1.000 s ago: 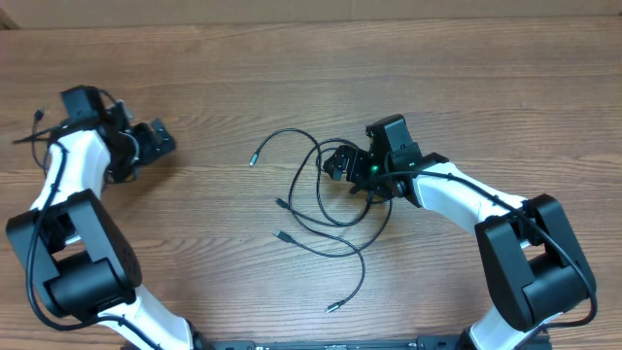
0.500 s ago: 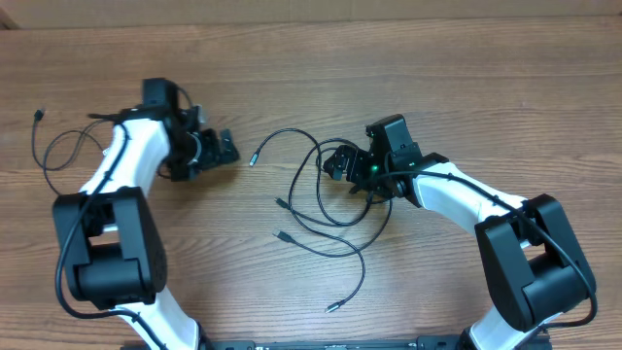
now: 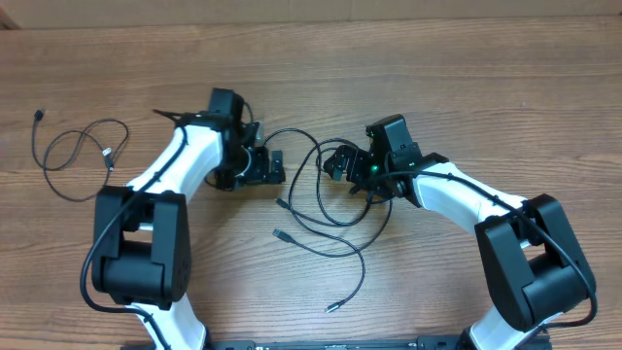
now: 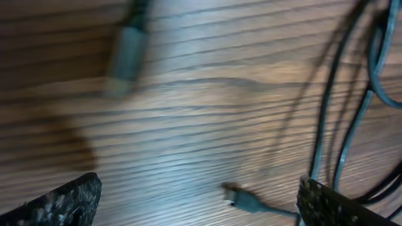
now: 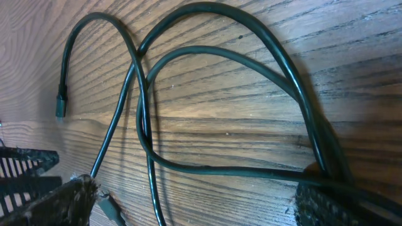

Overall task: Untangle cables
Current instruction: 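Move the left gripper right toward the right gripper's cable pile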

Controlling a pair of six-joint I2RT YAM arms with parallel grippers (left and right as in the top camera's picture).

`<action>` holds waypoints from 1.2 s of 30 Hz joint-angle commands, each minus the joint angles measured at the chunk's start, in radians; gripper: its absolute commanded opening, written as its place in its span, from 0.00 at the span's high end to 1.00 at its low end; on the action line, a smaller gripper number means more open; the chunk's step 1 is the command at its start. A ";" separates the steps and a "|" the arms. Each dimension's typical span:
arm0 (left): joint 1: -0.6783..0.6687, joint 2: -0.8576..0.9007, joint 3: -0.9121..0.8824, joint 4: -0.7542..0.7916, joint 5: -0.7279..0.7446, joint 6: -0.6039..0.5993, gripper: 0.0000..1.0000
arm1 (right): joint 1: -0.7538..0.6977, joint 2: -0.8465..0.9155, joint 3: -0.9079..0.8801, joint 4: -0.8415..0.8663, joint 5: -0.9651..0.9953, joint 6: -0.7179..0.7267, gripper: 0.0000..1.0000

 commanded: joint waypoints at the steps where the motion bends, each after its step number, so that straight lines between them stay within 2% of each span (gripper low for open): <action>1: -0.045 0.010 -0.005 0.020 0.003 -0.002 0.01 | -0.003 0.025 -0.019 -0.009 0.034 0.001 0.00; 10: -0.071 0.010 -0.005 0.053 -0.042 -0.002 0.00 | -0.003 0.025 -0.019 -0.009 0.034 0.001 0.00; 36: -0.071 0.010 -0.005 0.053 -0.042 -0.002 0.01 | -0.003 0.025 -0.019 -0.008 0.034 0.001 0.00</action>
